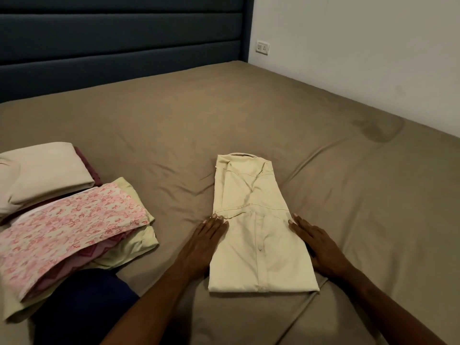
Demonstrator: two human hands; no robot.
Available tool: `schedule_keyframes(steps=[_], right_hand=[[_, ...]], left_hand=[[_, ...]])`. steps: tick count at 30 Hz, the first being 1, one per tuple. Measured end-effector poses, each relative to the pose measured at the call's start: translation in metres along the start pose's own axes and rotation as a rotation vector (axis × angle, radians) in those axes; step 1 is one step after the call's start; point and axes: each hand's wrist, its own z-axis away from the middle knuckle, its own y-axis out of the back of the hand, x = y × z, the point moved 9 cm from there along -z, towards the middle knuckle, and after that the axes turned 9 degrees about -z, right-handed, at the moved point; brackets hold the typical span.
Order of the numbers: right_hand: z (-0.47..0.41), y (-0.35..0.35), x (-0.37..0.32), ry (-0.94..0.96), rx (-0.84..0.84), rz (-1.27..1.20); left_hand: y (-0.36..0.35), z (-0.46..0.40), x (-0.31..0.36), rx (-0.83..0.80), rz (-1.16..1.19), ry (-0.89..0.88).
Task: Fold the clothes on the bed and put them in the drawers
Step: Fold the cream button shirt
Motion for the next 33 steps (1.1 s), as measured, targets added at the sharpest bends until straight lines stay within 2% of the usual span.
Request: schedule_keyframes(steps=[4, 7, 9, 11, 12, 15, 18, 20, 22, 26, 30, 33], right_hand=[[-0.004, -0.004, -0.005, -0.043, -0.014, -0.019], [-0.01, -0.004, -0.007, -0.067, -0.066, -0.2], [-0.02, 0.01, -0.002, -0.133, -0.112, -0.312], [-0.037, 0.041, -0.006, -0.172, -0.089, -0.397], [-0.045, 0.059, -0.012, -0.236, -0.078, -0.498], [-0.086, 0.082, -0.01, -0.392, -0.005, -0.873], [-0.114, 0.049, 0.012, -0.705, 0.086, -1.273], [-0.115, 0.009, 0.023, -0.848, 0.046, -1.285], [-0.11, -0.015, 0.032, -0.879, 0.038, -1.24], [-0.103, -0.032, 0.043, -0.992, 0.054, -1.465], [-0.109, -0.031, 0.054, -0.906, 0.174, -1.426], [-0.1, -0.035, 0.048, -0.91, 0.261, -1.64]], left_hand=[[-0.012, -0.002, 0.0, -0.03, 0.063, -0.016], [0.0, -0.005, -0.005, -0.055, 0.291, 0.082], [0.026, -0.013, -0.007, -0.063, 0.39, 0.055], [0.059, -0.025, -0.007, -0.072, 0.439, 0.029], [0.073, -0.03, -0.009, -0.11, 0.544, 0.074], [0.102, -0.052, -0.02, -0.214, 1.052, 0.363], [0.068, -0.066, -0.048, -0.314, 1.278, 0.807], [0.036, -0.059, -0.051, -0.358, 1.33, 0.995], [0.008, -0.049, -0.047, -0.362, 1.426, 1.088], [-0.006, -0.044, -0.043, -0.278, 1.714, 1.034], [-0.018, -0.037, -0.03, -0.094, 1.69, 1.034], [-0.025, -0.038, -0.018, -0.02, 1.767, 1.092]])
